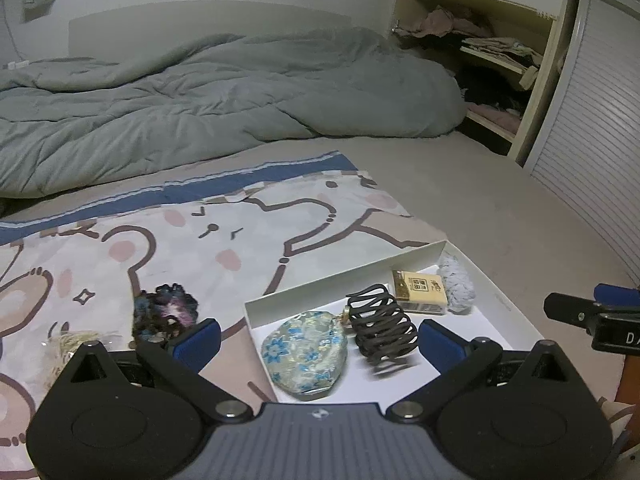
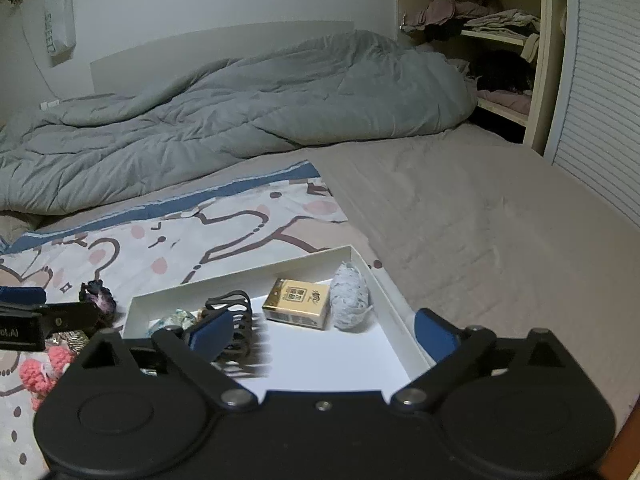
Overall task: Organize objects
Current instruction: 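Withdraw both tools from the box toward the remaining items on the sheet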
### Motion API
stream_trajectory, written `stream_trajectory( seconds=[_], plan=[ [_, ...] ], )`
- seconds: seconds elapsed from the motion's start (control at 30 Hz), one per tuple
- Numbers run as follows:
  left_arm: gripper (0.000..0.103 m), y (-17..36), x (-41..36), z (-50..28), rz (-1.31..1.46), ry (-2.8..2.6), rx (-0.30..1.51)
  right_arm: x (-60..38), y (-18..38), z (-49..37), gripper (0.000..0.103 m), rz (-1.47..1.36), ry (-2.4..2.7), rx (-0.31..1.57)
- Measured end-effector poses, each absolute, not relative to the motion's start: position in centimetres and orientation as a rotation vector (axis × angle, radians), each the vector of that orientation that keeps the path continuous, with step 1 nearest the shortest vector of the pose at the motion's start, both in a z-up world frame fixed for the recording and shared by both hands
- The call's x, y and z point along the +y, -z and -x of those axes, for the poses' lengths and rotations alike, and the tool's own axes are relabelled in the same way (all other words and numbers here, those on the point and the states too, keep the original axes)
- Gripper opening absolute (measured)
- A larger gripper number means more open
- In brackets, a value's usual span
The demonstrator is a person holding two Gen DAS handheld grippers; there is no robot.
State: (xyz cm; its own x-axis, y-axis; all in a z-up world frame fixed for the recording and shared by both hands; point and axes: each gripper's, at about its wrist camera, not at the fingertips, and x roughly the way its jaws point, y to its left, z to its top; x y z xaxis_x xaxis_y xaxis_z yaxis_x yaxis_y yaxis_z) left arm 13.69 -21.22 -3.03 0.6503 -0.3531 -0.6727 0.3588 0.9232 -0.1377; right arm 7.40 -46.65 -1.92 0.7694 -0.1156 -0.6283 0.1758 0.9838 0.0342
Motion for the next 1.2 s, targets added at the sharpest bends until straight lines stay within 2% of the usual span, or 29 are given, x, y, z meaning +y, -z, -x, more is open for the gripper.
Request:
stream_trajectory(
  seconds=[0.57, 1.2],
  plan=[
    [0.103, 2.7, -14.2, -12.8, 0.023, 0.261, 0.744, -42.7, 1.9, -7.4, 0.103, -0.084, 0.119, 0.657],
    [0.103, 3.2, -4.5, -12.6, 0.058, 0.081, 0.728, -32.8, 2.4, -10.8, 0.103, -0.014, -0.082, 0.666]
  ],
)
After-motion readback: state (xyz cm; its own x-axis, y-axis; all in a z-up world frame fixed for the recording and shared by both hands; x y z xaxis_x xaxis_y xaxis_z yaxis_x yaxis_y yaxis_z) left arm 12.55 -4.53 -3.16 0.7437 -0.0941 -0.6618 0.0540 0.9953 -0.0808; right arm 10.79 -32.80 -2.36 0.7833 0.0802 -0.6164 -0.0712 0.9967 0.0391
